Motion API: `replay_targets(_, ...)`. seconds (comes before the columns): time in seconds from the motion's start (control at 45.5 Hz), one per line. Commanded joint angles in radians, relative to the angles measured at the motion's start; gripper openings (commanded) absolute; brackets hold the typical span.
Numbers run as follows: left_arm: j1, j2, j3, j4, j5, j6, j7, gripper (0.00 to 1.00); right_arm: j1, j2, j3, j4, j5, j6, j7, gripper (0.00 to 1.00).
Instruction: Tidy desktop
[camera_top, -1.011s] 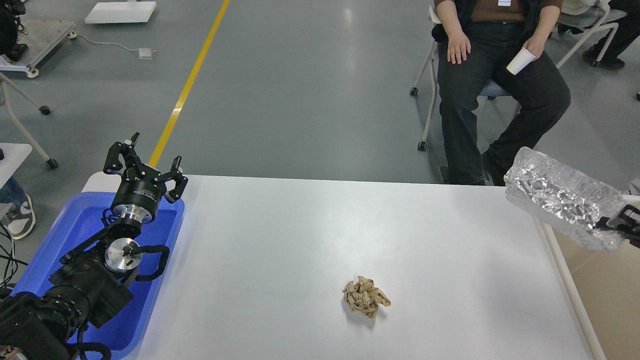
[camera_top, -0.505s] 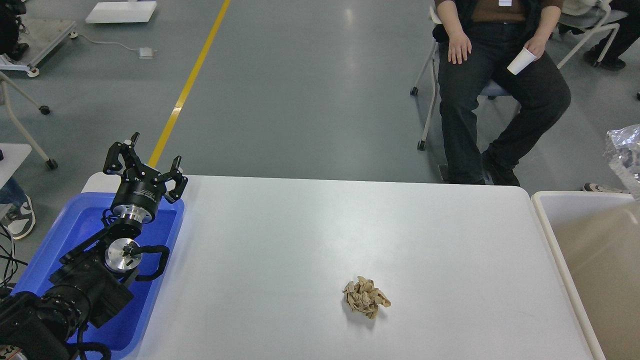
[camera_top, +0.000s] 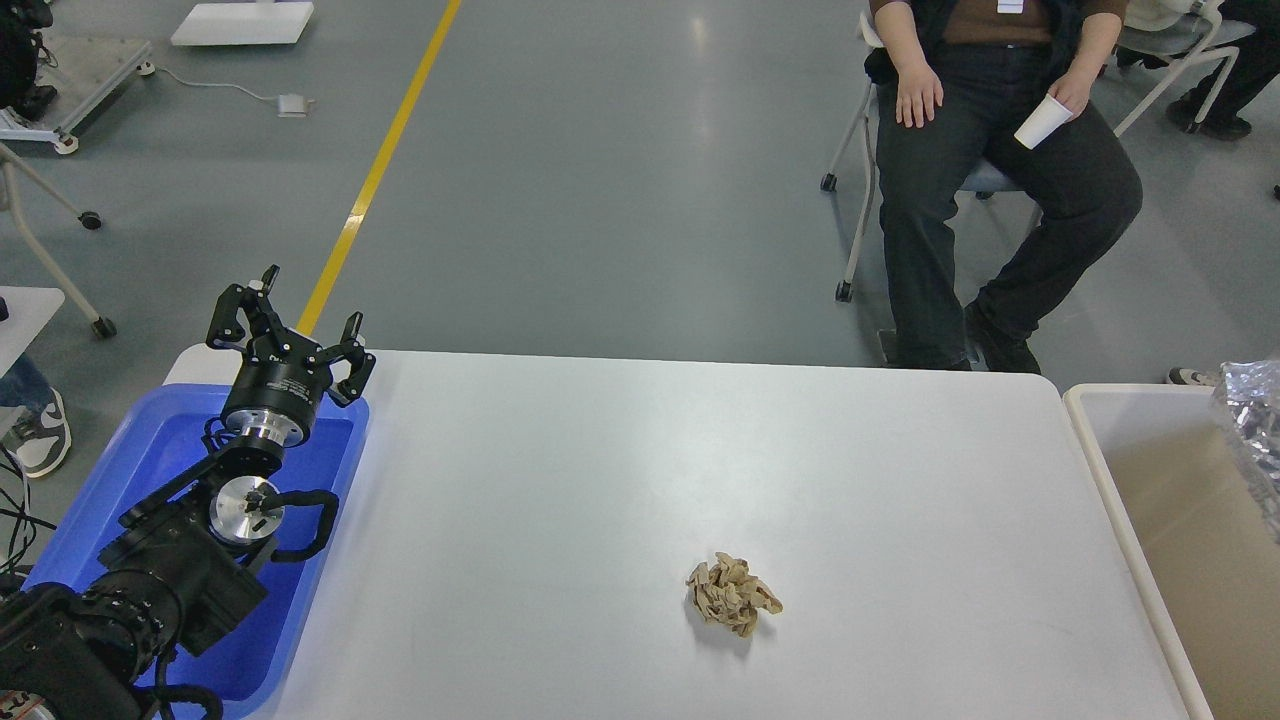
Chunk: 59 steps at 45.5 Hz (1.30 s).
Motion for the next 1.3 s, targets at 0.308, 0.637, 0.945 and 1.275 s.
replay_targets(0.308, 0.000, 0.000, 0.000, 0.000, 0.000, 0.000, 0.000, 1.00, -0.079, 0.100, 0.042, -0.079, 0.025, -0.005, -0.023, 0.00)
replay_targets(0.637, 0.000, 0.000, 0.000, 0.000, 0.000, 0.002, 0.000, 1.00, -0.100, 0.116, 0.123, -0.091, 0.025, -0.005, -0.014, 1.00)
replay_targets(0.945, 0.000, 0.000, 0.000, 0.000, 0.000, 0.000, 0.000, 1.00, -0.054, 0.100, 0.177, -0.070, 0.023, -0.002, -0.013, 1.00)
replay_targets(1.275, 0.000, 0.000, 0.000, 0.000, 0.000, 0.002, 0.000, 1.00, 0.038, 0.017, 0.654, 0.048, 0.028, 0.083, -0.011, 1.00)
